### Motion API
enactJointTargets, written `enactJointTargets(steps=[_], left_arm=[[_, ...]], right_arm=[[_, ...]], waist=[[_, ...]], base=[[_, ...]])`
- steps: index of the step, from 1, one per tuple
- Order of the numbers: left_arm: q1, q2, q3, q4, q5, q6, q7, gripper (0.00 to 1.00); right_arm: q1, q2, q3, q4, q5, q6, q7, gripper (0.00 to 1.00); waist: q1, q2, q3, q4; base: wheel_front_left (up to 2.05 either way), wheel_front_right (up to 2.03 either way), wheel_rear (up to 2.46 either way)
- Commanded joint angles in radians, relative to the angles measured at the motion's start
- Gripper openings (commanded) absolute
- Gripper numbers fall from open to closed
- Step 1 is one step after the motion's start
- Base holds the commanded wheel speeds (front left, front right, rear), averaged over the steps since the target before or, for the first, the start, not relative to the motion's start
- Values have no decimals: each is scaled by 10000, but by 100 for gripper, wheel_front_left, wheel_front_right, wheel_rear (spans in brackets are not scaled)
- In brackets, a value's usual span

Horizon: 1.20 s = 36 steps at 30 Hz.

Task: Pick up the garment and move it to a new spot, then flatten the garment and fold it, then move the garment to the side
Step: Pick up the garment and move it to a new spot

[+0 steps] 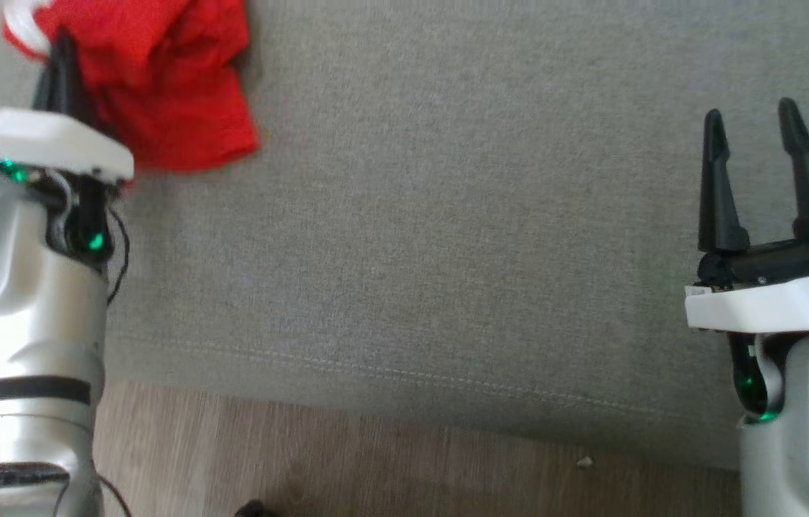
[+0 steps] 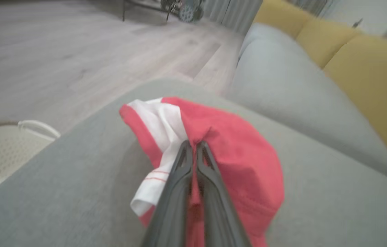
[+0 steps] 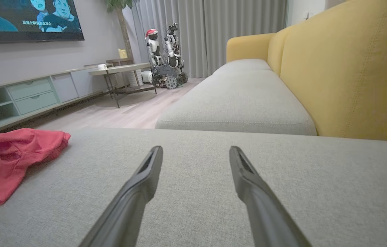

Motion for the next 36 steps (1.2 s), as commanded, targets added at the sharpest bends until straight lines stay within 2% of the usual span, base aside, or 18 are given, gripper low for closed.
enactJointTargets(steps=[1,5,11,13,18,19,20,26,32,36], left_arm=[[-283,597,189,-859,-161,-55,-169,0],[6,673,-346,-2566,-569,-78,-71,0],[585,914,-1091,-5530,-918,-56,1104,0],[772,858,-1313,-6919,-944,178,1734,0],[752,650,-1558,-8849,-1023,808,2726,0],[752,650,-1558,-8849,-1023,808,2726,0],[598,578,-1710,-9399,-957,1036,3080,0],[-284,575,-2367,-9720,-305,1393,3906,0],[-1196,940,-2550,-8613,837,1832,3807,0],[-1381,1307,-2481,-8026,1354,2093,3612,0]], right_arm=[[-61,156,243,-182,142,35,-168,100],[-50,256,246,138,269,35,-398,100],[-42,332,293,622,562,35,-745,100],[-27,340,383,836,870,35,-901,100],[-226,343,557,1029,1255,35,-1133,100],[-226,343,557,1029,1255,35,-1133,100],[-339,344,591,1057,1412,35,-1212,100],[-653,345,997,1195,1908,35,-1377,100],[-939,345,1468,1136,2427,35,-1430,100],[-965,345,1631,921,2641,35,-1434,100]], waist=[[0,0,-365,-134],[0,0,-832,-383],[0,0,-1307,-914],[0,0,-1453,-1251],[0,0,-1396,-2055],[0,0,-1396,-2055],[0,0,-1265,-2408],[0,0,-772,-3508],[0,0,-447,-4390],[0,0,-364,-4652]], base=[[0,0,0],[0,0,0],[0,0,0],[0,0,0],[0,0,0],[0,0,0],[0,0,0],[0,0,0],[0,0,0],[0,0,0]])
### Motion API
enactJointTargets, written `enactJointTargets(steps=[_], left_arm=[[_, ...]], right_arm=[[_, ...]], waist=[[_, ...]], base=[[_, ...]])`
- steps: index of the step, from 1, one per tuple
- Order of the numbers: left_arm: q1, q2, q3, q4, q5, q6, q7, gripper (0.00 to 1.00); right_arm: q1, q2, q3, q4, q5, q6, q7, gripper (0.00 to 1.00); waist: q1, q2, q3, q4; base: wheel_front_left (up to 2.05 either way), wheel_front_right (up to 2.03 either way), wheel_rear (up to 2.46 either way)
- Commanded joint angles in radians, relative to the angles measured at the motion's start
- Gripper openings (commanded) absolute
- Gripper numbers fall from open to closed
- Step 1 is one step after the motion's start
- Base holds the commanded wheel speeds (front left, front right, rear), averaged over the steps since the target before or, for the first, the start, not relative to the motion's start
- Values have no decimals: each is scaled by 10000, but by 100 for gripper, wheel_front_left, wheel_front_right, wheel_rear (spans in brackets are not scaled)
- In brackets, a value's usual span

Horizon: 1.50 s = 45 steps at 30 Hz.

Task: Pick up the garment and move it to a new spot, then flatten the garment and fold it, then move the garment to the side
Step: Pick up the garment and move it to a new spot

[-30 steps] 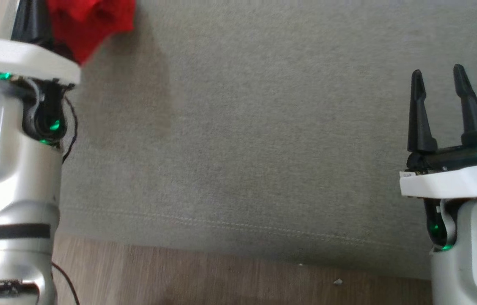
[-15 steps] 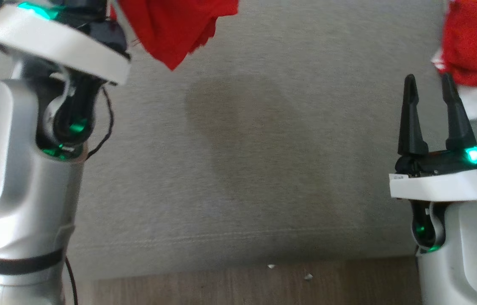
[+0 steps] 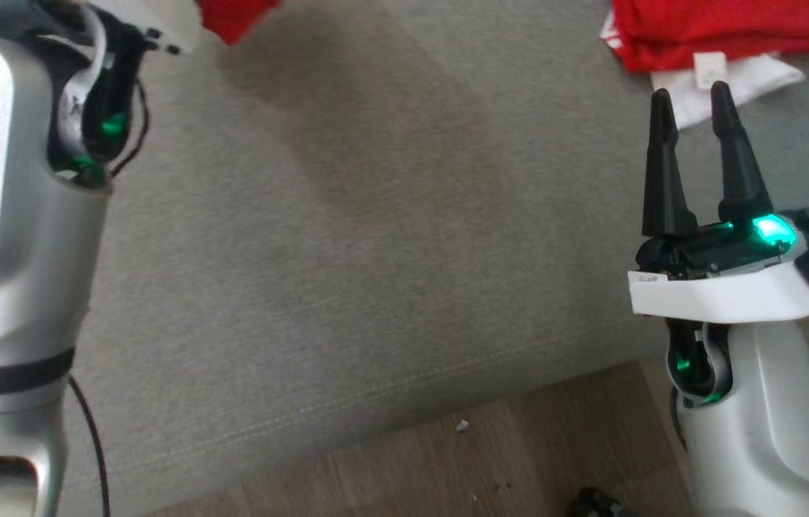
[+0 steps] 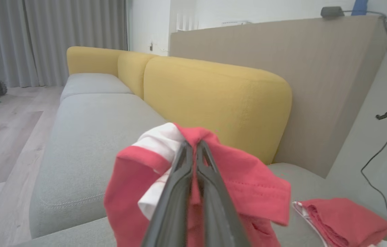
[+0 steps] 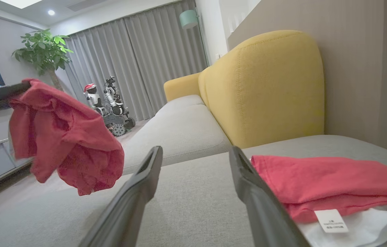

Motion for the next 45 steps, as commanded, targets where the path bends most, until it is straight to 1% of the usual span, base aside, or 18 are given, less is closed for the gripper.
enactJointTargets(steps=[1,3,5,7,10,12,15,19,20,21,24,26,27,29,31,35,38,45], left_arm=[[-481,502,363,-295,176,54,-53,0],[-517,786,305,-299,503,110,-95,0],[-620,1253,53,-436,1179,116,-179,0],[-678,1547,-287,-639,1742,89,-126,0],[-590,1581,-1120,-781,2243,-198,454,0],[-413,1253,-1780,-748,2356,-394,923,0],[29,303,-2623,-390,2094,-535,1424,0],[581,-1207,-3186,569,1395,-541,1058,0],[651,-1454,-3266,830,1277,-544,788,30],[730,-1655,-3323,1085,1068,-587,545,100],[738,-1961,-3355,1609,474,-570,-176,100],[554,-2014,-3200,1824,304,-338,-732,100],[554,-2014,-3200,1824,304,-338,-732,100],[354,-2031,-2864,2004,171,-25,-1304,100],[211,-2010,-2587,2179,95,113,-1737,100],[294,-1542,-2136,2368,-7,146,-2335,100],[711,-1114,-1785,2314,-166,155,-2819,100],[2736,-406,-1093,1848,-842,-35,-3727,100]], right_arm=[[-200,71,230,-398,100,35,-109,100],[-168,71,223,-471,128,35,-110,100],[-152,71,195,-523,140,35,-110,100],[-161,71,169,-560,150,35,-111,100],[-185,71,196,-595,156,35,-111,100],[-213,72,236,-612,146,35,-111,100],[-304,72,304,-610,156,35,-111,100],[-481,72,437,-559,219,35,-112,100],[-519,72,476,-540,244,35,-112,100],[-555,72,509,-527,265,35,-112,100],[-628,72,515,-501,287,35,-112,100],[-601,72,461,-468,267,35,-112,100],[-601,72,461,-468,267,35,-112,100],[-525,72,357,-437,217,35,-112,100],[-423,72,306,-391,150,35,-112,100],[-255,72,219,-274,-66,35,-112,100],[-142,72,92,-180,-303,35,-112,100],[349,72,-321,217,-1020,35,-112,100]], waist=[[0,0,127,-150],[0,0,152,-149],[0,0,187,-123],[0,0,228,-80],[0,0,275,-33],[0,0,323,-38],[0,0,427,-131],[0,0,510,-396],[0,0,505,-467],[0,0,492,-529],[0,0,421,-596],[0,0,325,-553],[0,0,325,-553],[0,0,203,-414],[0,0,59,-209],[0,0,-309,301],[0,0,-614,756],[0,0,-1268,1869]], base=[[0,0,0],[0,0,0],[0,0,0],[0,0,0],[0,0,0],[0,0,0],[0,0,0],[0,0,0],[0,0,0],[0,0,0],[0,0,0],[0,0,0],[0,0,0],[0,0,0],[0,0,0],[0,0,0],[0,0,0],[0,0,0]])
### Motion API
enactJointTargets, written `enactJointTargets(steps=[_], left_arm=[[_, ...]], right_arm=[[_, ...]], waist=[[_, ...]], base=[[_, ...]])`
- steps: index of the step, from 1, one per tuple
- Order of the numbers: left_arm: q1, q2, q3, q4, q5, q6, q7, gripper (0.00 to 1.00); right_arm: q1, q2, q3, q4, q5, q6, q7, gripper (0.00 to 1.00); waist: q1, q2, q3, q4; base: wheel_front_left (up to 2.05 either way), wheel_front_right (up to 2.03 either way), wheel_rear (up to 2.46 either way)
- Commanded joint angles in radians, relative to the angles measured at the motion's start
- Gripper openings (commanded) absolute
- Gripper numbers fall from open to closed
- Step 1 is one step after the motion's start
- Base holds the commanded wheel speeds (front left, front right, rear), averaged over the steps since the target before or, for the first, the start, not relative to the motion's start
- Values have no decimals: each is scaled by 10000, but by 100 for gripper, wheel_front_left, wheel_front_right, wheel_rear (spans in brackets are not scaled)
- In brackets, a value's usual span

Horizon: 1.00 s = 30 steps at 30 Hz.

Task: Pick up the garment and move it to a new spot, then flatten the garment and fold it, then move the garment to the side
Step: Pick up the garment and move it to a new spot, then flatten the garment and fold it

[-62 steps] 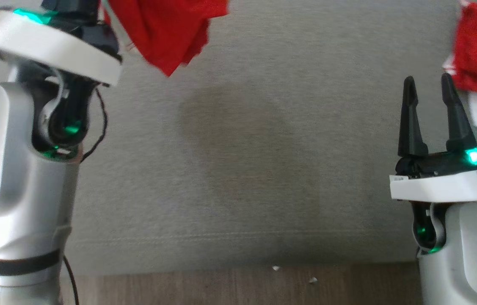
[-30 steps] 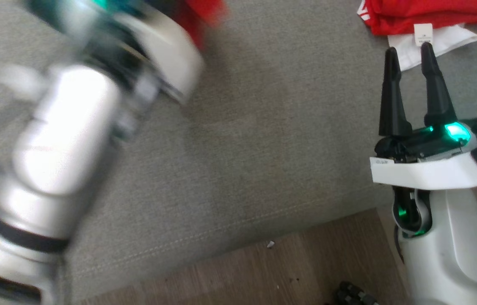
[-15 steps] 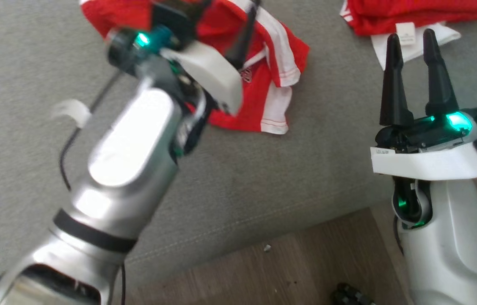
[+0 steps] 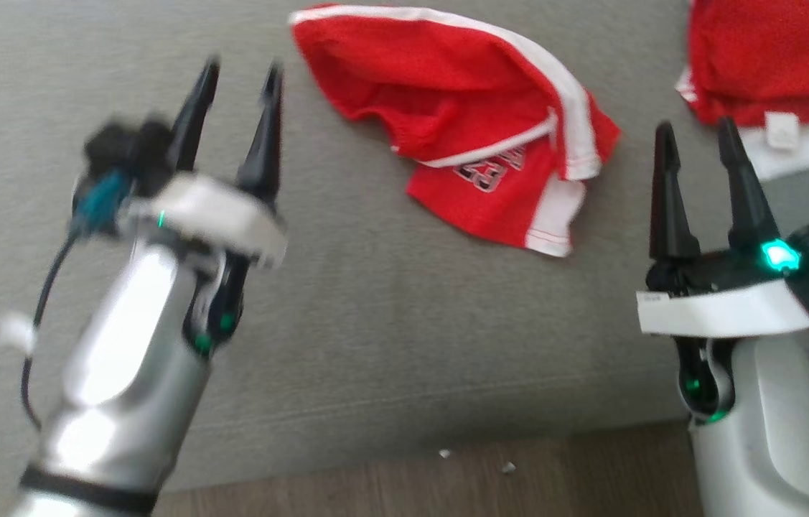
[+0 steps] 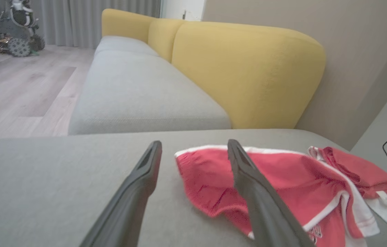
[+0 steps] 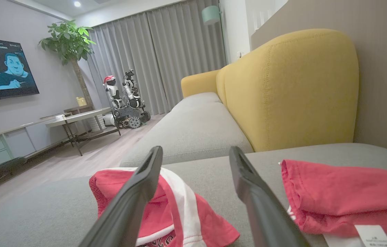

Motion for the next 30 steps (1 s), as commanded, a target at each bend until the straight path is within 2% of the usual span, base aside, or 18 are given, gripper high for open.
enactJointTargets(steps=[1,7,13,17,24,30], left_arm=[[78,371,490,-443,-87,-41,-153,100],[1674,407,978,-933,-259,-293,-346,100],[2695,-194,1949,-1571,-124,-411,-356,100],[2961,-457,2391,-1604,46,-624,-358,100],[2790,-540,2805,-1272,67,-917,-300,100],[2077,-251,2876,-1108,-29,-1010,178,100]], right_arm=[[144,68,137,-232,-144,35,-66,100],[591,68,-205,-28,-519,35,-66,100],[676,68,-220,62,-590,35,-49,100],[613,68,-94,113,-523,35,-48,100],[502,68,197,127,-375,35,-54,100],[314,68,288,93,-216,35,-60,100]], waist=[[0,-1,-435,574],[0,-1,-729,1209],[0,-1,-859,1334],[0,-1,-880,1188],[0,-1,-664,699],[0,-1,-403,270]], base=[[0,0,0],[0,0,0],[0,0,0],[0,0,0],[0,0,0],[0,0,0]])
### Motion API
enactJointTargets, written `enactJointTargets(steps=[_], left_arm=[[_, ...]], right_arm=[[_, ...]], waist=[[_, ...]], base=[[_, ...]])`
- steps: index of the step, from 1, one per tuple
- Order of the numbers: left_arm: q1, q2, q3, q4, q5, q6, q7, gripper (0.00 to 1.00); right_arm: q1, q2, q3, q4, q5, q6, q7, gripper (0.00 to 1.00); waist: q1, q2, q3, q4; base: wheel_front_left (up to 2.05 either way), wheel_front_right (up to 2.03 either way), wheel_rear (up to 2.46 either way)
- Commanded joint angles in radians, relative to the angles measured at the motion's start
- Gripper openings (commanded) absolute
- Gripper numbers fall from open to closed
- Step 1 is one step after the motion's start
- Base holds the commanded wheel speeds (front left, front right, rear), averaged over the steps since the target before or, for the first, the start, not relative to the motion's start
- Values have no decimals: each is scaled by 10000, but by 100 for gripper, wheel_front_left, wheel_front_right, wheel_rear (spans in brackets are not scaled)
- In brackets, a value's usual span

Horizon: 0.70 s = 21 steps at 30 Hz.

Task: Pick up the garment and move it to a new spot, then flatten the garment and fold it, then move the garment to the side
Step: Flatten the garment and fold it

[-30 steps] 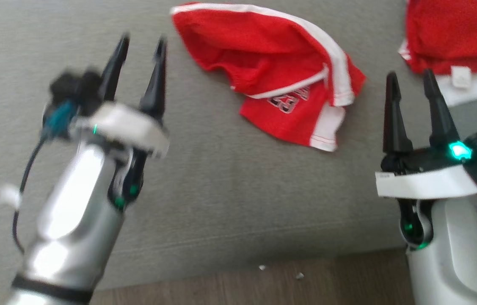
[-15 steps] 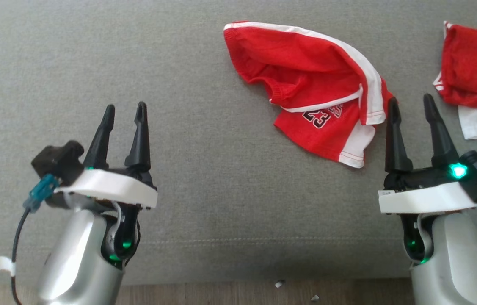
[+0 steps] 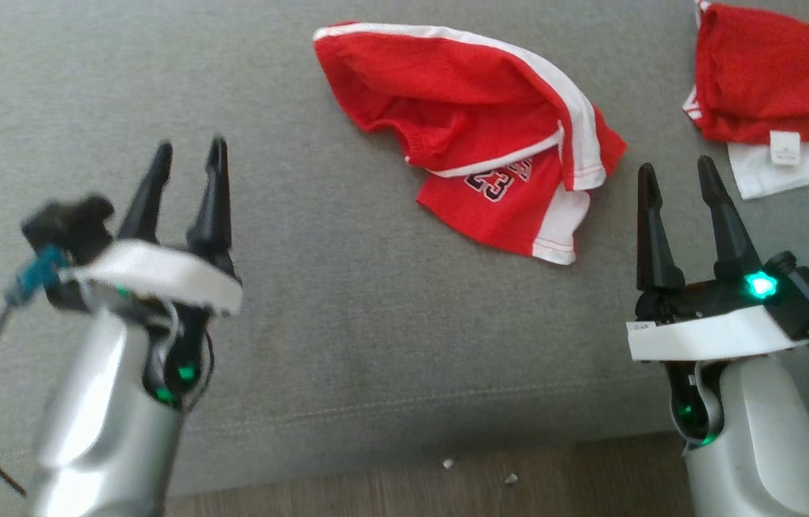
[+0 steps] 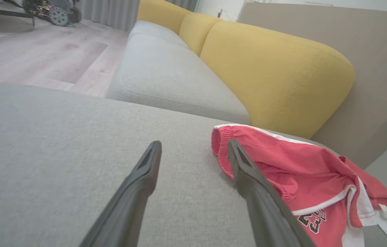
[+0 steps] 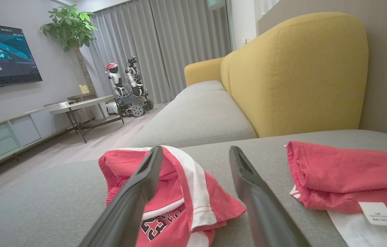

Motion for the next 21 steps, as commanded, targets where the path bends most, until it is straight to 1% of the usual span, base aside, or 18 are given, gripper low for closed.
enactJointTargets(steps=[1,4,8,13,18,21], left_arm=[[-812,362,408,-310,-113,-68,285,100],[-1469,286,818,-288,-1031,-160,1207,100],[-2381,643,1122,-199,-1602,-164,2329,100],[-3436,1026,1147,148,-2204,-84,4153,100],[-4364,1196,1210,803,-3014,284,6245,100],[-4852,1340,1239,1100,-3248,524,7056,100]], right_arm=[[-401,62,304,-390,120,35,-64,100],[-624,62,506,-512,167,35,-65,100],[-853,62,808,-663,326,35,-66,100],[-968,62,1005,-819,600,35,-67,100],[-1066,62,1194,-910,767,35,-67,100],[-1144,62,1229,-939,866,35,-67,100]], waist=[[0,-1,261,-234],[0,-1,613,-523],[0,-1,950,-873],[0,-1,1285,-1223],[0,-1,1541,-1509],[0,-1,1648,-1662]], base=[[0,0,0],[0,0,0],[0,0,0],[0,0,0],[0,0,0],[0,0,0]])
